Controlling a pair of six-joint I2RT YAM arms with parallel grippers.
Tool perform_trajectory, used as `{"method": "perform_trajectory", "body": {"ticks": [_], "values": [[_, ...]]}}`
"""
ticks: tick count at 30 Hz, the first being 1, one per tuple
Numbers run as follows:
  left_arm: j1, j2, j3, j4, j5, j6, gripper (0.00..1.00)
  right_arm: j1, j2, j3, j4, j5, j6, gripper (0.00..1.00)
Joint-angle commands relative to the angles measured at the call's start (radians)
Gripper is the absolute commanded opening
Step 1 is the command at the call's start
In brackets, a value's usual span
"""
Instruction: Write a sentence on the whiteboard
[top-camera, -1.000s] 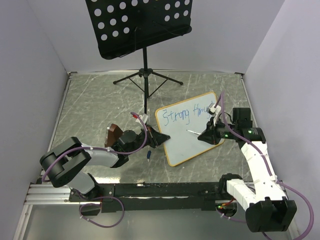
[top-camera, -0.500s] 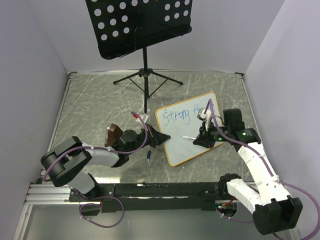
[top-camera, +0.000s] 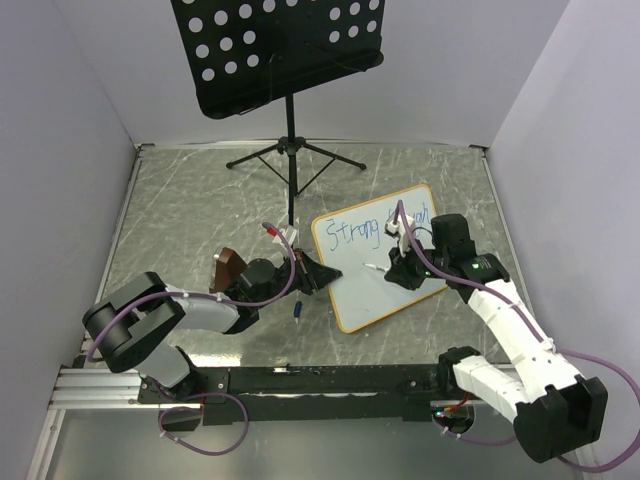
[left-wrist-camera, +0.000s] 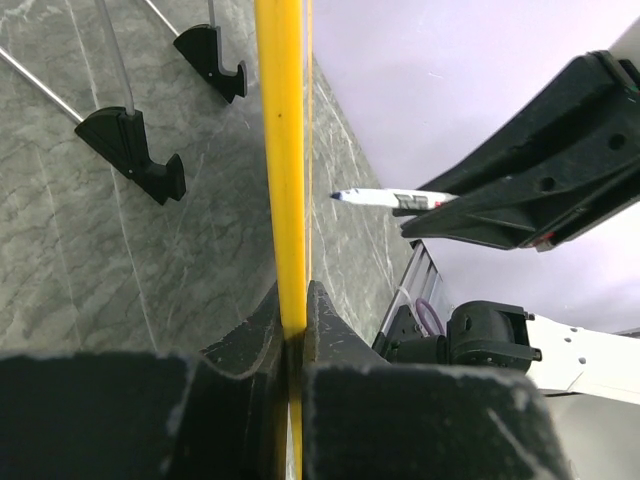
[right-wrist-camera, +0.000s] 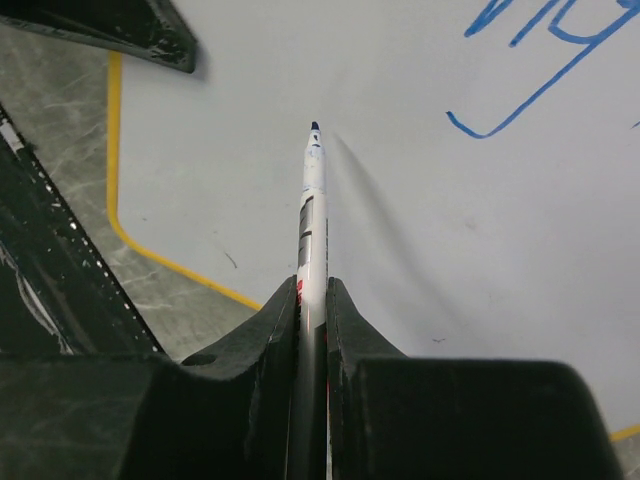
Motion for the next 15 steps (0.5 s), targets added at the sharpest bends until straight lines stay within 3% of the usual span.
{"method": "perform_trajectory", "body": {"ticks": [1, 15], "values": [[-0.004, 0.004, 0.039, 0.099, 0.028, 0.013, 0.01, 0.026, 0.022, 0.002, 0.063, 0.068, 0.036, 0.0], [-0.004, 0.012, 0.039, 0.114, 0.036, 0.014, 0.01, 0.061, 0.063, 0.008, 0.068, 0.074, 0.036, 0.0]]}}
